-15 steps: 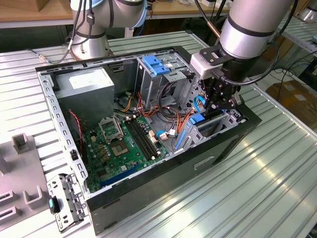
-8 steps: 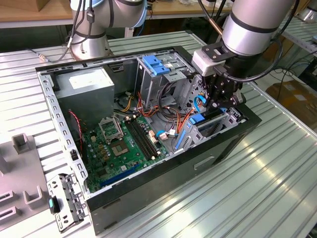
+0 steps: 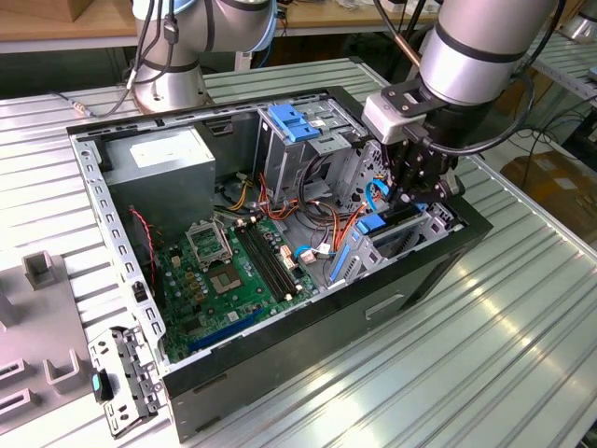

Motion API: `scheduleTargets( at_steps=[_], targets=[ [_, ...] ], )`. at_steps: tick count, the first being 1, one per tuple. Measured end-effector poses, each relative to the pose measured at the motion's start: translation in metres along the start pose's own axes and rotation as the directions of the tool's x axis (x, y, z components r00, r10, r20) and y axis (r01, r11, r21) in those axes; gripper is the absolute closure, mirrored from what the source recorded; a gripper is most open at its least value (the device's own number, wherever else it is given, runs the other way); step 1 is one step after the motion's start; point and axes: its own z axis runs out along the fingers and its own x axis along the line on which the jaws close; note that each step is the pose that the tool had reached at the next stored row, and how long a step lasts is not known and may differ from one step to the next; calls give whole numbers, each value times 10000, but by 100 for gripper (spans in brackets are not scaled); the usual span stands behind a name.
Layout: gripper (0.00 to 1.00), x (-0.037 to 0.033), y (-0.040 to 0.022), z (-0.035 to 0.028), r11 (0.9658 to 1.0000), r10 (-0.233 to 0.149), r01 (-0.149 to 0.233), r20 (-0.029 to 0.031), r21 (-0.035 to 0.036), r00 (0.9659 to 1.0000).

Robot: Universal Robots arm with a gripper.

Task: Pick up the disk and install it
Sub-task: 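Insert the second disk wire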

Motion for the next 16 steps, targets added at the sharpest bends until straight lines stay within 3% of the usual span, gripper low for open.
scheduleTargets(
  at_steps=[6,16],
  targets=[
    [84,1,3,17,9991,-434,434,56,-15,9990],
    [84,3,0,63,9990,-439,439,55,-16,9990]
  ],
)
